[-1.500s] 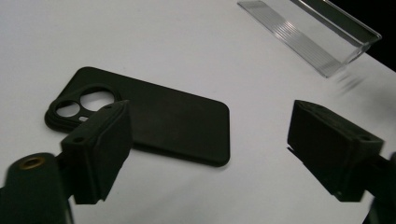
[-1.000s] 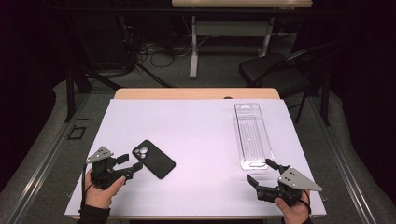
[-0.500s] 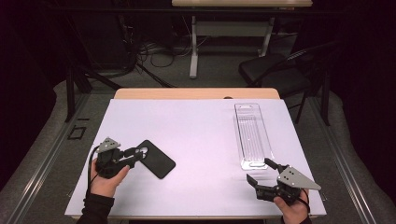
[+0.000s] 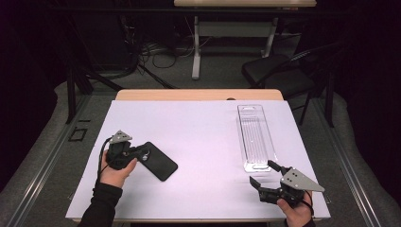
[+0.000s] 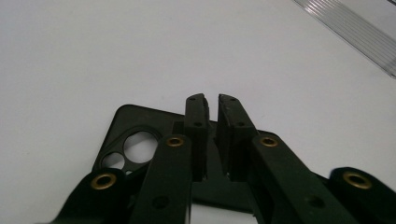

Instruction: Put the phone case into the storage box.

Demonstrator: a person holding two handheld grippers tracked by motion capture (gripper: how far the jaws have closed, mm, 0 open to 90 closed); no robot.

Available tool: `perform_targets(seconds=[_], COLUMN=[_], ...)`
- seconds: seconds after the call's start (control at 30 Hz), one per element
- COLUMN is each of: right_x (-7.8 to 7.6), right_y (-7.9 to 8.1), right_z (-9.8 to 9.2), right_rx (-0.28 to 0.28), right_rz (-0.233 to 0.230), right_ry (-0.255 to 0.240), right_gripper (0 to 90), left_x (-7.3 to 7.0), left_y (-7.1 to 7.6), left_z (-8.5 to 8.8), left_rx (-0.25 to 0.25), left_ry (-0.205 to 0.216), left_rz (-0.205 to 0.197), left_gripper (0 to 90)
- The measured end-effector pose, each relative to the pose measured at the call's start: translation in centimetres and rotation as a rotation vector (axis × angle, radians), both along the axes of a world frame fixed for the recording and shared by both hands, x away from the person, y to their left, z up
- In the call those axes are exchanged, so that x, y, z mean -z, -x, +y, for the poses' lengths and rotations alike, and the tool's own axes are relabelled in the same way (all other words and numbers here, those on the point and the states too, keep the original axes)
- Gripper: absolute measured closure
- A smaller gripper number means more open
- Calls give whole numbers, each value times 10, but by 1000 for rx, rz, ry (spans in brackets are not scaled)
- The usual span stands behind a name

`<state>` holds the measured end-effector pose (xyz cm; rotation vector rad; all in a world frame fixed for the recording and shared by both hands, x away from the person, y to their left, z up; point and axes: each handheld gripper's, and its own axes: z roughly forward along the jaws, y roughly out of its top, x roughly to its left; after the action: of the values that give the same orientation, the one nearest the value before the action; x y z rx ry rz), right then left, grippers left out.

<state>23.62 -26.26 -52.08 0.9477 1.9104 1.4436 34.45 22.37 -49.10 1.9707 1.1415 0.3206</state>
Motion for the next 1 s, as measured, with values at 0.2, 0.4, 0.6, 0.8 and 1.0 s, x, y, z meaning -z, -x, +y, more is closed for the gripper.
perform_targets(seconds=[0.2,0.4,0.6,0.8,1.0], right_x=[0,1,2,2,3], right_y=[0,-1,-1,-1,-2], right_z=[0,0,1,0,0], right_rx=[0,2,-2,-5,-6], right_rz=[4,7,7,15,14], right_ry=[-1,-3,1,2,1], right_gripper=[144,144,144,144,144], left_x=[-3,-8,-3,13,24], left_y=[-18,-35,-57,-75,-87], left_z=[-6,-12,-18,-20,-21], left_rx=[22,30,23,-2,-18], left_ry=[-13,-23,-56,-82,-89], left_rz=[19,31,54,87,109], left_gripper=[900,900,900,900,900])
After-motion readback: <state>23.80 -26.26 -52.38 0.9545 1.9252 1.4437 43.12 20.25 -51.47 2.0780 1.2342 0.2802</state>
